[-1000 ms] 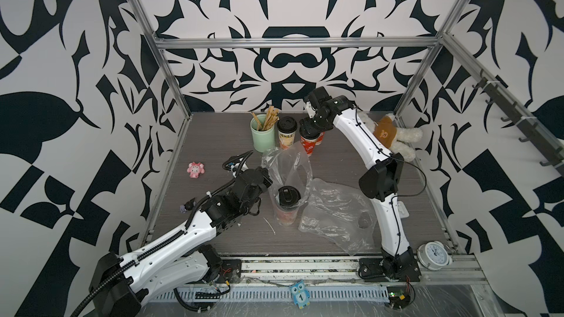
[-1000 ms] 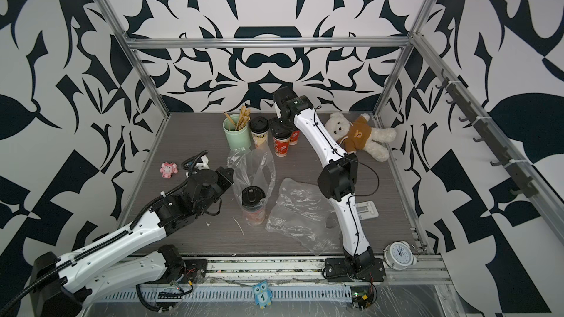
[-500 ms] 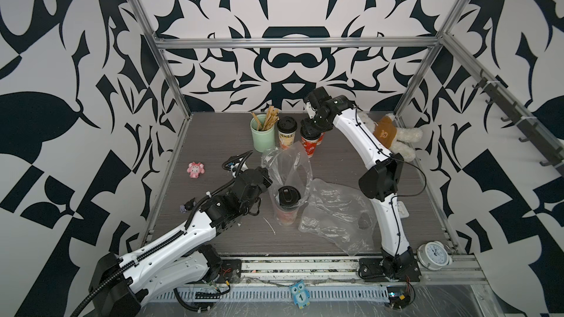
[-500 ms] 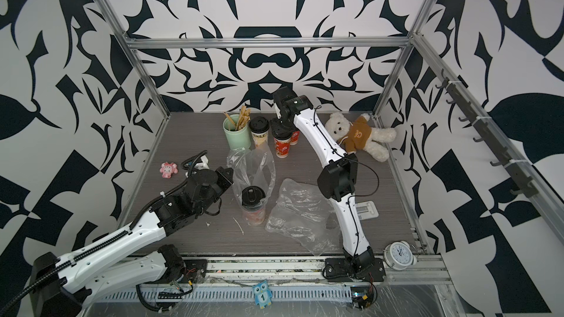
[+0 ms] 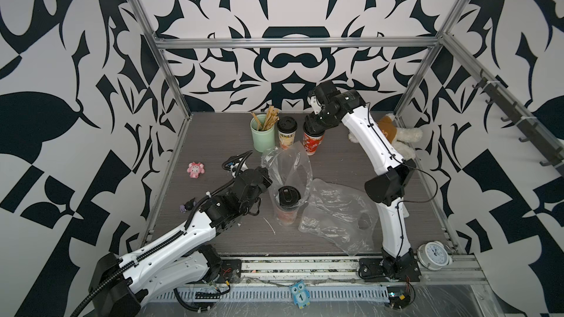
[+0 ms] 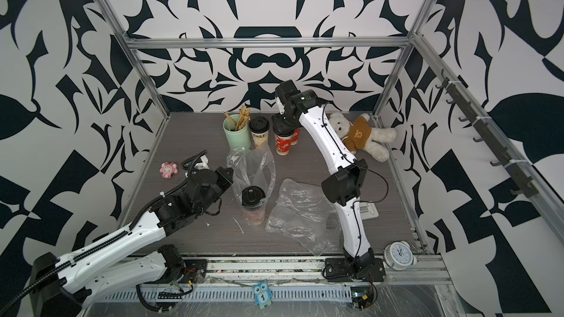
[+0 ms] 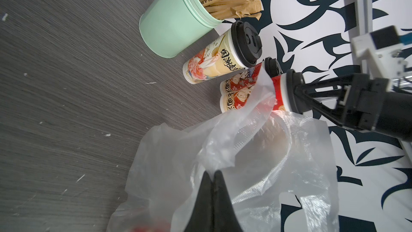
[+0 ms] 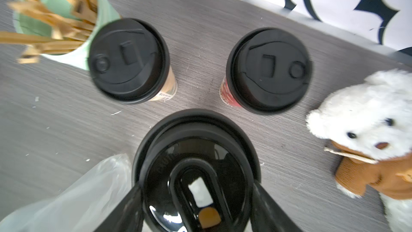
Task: Pack milk tea into plastic carrier bags
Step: Pick up the milk tea cup at the center of the board.
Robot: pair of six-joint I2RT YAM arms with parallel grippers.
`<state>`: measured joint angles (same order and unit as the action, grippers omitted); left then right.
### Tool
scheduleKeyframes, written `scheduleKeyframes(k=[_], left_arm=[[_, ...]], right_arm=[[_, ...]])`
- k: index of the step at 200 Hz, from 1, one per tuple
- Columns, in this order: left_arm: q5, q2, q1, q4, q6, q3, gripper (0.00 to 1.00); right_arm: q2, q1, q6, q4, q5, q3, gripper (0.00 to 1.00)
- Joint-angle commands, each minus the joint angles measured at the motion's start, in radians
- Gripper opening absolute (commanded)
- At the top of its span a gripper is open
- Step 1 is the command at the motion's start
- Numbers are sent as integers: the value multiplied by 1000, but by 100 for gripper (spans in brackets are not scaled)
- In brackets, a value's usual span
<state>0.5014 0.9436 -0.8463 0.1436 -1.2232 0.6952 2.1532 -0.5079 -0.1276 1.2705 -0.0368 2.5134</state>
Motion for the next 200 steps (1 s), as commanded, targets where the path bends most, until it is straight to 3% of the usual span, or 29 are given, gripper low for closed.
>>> scheduleKeyframes(k=[1, 89, 158, 200], left_arm=[[12, 1, 3, -20, -5, -15, 0], [10, 23, 3, -36, 5, -13, 0], [1, 28, 2, -33, 10, -5, 0], [4, 18, 3, -35, 16, -5, 0]], right_arm=[[-119, -12, 11, 46, 5, 48, 61], [-331, -63, -4, 96, 46, 73, 60], [-465, -197, -12, 22, 60, 67, 56], [-461, -284, -25, -29, 175, 27, 56]])
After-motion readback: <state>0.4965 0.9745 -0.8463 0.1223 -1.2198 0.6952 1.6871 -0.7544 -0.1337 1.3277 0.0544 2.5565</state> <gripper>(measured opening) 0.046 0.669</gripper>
